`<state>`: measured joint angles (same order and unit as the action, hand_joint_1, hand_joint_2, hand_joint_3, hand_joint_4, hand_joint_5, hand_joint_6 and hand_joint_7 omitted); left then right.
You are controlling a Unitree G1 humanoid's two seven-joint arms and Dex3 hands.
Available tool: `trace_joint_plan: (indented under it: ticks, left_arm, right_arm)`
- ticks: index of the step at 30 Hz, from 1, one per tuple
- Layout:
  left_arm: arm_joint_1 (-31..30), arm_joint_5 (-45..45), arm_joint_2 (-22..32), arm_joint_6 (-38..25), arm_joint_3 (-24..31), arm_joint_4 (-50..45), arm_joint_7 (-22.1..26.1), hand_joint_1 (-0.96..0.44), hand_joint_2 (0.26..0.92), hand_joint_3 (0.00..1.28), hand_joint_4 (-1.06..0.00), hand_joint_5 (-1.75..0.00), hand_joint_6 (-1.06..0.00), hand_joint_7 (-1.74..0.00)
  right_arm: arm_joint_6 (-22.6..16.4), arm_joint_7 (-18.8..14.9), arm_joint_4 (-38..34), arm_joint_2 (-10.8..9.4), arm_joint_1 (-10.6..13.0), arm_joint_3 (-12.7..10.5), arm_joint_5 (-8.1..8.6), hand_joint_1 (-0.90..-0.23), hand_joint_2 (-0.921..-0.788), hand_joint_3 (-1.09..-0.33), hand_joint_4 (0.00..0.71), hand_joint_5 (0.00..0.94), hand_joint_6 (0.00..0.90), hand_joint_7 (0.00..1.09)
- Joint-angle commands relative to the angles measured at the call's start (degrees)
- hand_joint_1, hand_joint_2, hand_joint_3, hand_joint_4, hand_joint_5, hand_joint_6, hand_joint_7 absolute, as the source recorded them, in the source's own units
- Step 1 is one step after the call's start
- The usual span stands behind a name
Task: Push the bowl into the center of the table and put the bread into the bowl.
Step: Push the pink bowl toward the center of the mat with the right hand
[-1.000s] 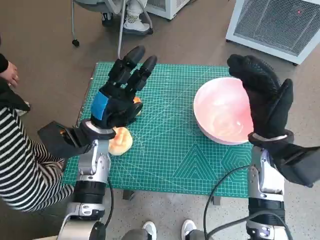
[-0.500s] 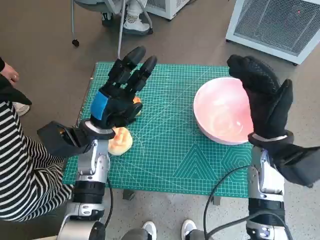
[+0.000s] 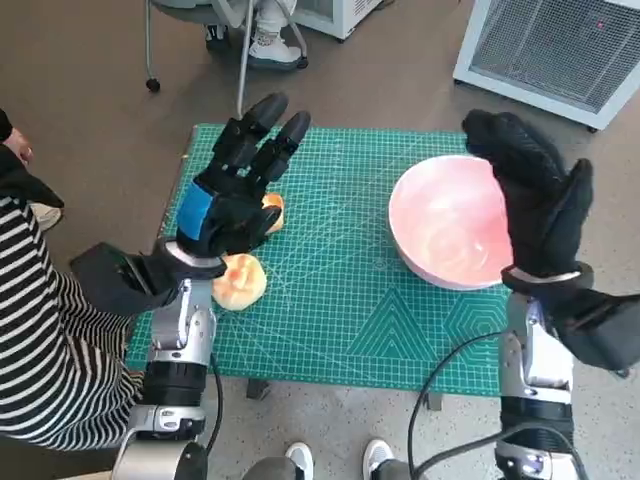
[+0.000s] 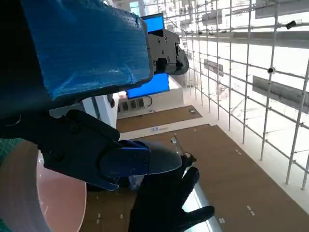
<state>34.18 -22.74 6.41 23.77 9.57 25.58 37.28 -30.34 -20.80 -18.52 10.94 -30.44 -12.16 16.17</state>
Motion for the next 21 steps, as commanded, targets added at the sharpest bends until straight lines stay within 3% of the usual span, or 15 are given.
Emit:
trace_joint_plan:
  ticks: [1, 4, 9, 13, 21]
  left_arm:
    - [0.17, 0.22, 0.06, 1.01, 0.04, -0.26, -0.17, -0.65, 0.921, 0.36, -0.14, -0.01, 0.0, -0.41]
    - [0.16, 0.1, 0.06, 1.17, 0.15, -0.11, -0.17, -0.65, 0.921, 0.36, -0.14, -0.01, 0.0, -0.4]
    - [0.31, -0.13, 0.02, 1.37, 0.37, 0.56, 0.07, -0.65, 0.921, 0.36, -0.14, -0.01, 0.0, -0.41]
    - [0.35, -0.06, 0.05, 1.53, 0.38, 0.72, 0.06, -0.65, 0.921, 0.35, -0.14, -0.01, 0.0, -0.42]
    - [0.32, 0.07, 0.08, 1.92, 0.4, 0.8, -0.08, -0.66, 0.921, 0.35, -0.14, -0.01, 0.0, -0.41]
  right_arm:
    - [-4.04, 2.75, -6.29, 3.14, 0.07, -4.14, -1.6, -0.724, -0.921, -0.695, 0.159, 0.0, 0.066, 0.46]
    - [-7.44, 8.29, -11.76, 4.56, -1.27, -6.61, -4.92, -0.713, -0.921, -0.74, 0.15, 0.0, 0.031, 0.5]
    - [-10.67, 14.65, -22.57, 7.22, -3.96, -9.33, -7.25, -0.702, -0.921, -0.793, 0.139, 0.0, 0.004, 0.52]
    - [-11.49, 16.19, -31.17, 9.36, -6.19, -10.89, -6.33, -0.7, -0.921, -0.819, 0.115, 0.001, 0.0, 0.49]
    - [-7.8, 14.04, -44.75, 11.87, -9.42, -14.39, -2.06, -0.664, -0.921, -0.861, 0.066, 0.0, -0.001, 0.41]
